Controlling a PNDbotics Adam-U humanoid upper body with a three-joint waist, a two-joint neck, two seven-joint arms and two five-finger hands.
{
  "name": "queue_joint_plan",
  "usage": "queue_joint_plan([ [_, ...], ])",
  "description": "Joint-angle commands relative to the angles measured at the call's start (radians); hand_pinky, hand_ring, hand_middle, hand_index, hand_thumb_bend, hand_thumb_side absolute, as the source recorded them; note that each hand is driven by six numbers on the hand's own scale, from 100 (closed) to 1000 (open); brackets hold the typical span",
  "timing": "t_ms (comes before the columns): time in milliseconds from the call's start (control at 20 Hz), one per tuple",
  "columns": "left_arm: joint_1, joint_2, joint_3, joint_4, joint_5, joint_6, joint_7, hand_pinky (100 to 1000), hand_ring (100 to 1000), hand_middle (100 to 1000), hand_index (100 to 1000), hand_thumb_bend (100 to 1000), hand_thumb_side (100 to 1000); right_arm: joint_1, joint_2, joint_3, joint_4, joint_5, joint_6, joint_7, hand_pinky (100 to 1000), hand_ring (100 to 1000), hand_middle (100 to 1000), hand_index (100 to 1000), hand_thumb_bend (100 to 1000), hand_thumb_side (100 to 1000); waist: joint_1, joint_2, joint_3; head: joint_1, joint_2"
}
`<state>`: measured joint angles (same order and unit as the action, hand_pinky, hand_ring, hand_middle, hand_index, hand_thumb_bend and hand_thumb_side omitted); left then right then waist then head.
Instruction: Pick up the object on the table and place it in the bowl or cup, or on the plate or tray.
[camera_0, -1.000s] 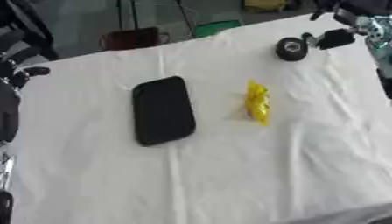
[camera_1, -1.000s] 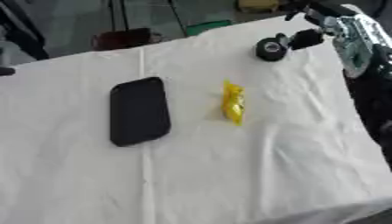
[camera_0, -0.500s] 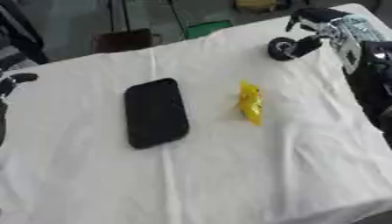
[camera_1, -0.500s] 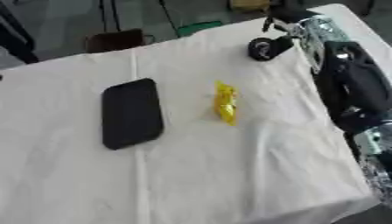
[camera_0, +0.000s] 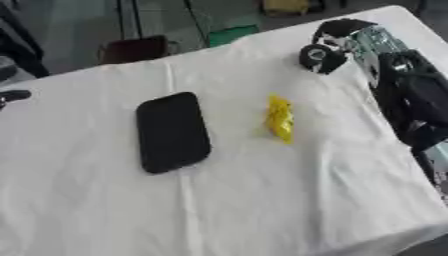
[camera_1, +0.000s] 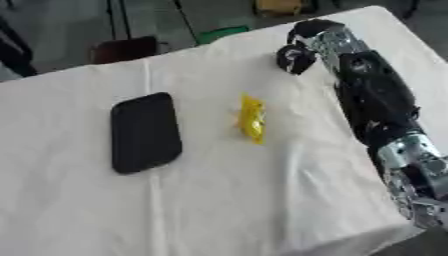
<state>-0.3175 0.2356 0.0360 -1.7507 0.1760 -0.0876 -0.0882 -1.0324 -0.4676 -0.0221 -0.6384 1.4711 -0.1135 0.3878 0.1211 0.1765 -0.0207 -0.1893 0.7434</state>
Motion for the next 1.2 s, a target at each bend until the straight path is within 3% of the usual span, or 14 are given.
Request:
queue_joint_plan([
  [50, -0.015, 0.02, 0.003, -0.016, 0.002, -0.001, -0.003, 688, 837, 889, 866, 363, 1000, -0.026, -0.009, -0.016, 0.005, 0.027, 0.018, -0.014, 1000, 995, 978, 916, 284, 425, -0.009, -0.011, 0.003, -0.009, -0.018],
  [350, -0.016, 0.021, 0.002, -0.016, 0.003, -0.001, -0.003, 689, 837, 889, 866, 361, 1000, -0.027, -0.008, -0.027, 0.018, 0.046, 0.052, -0.043, 1000, 998, 980, 938, 278, 439, -0.01, -0.01, 0.011, -0.02, -0.028],
  [1200, -0.019, 0.019, 0.0, -0.018, 0.003, -0.001, -0.005, 690, 838, 889, 867, 361, 1000, -0.007, 0.002, -0.03, 0.049, 0.058, 0.056, -0.052, 1000, 1000, 987, 875, 235, 410, -0.003, -0.007, 0.02, -0.039, -0.04],
])
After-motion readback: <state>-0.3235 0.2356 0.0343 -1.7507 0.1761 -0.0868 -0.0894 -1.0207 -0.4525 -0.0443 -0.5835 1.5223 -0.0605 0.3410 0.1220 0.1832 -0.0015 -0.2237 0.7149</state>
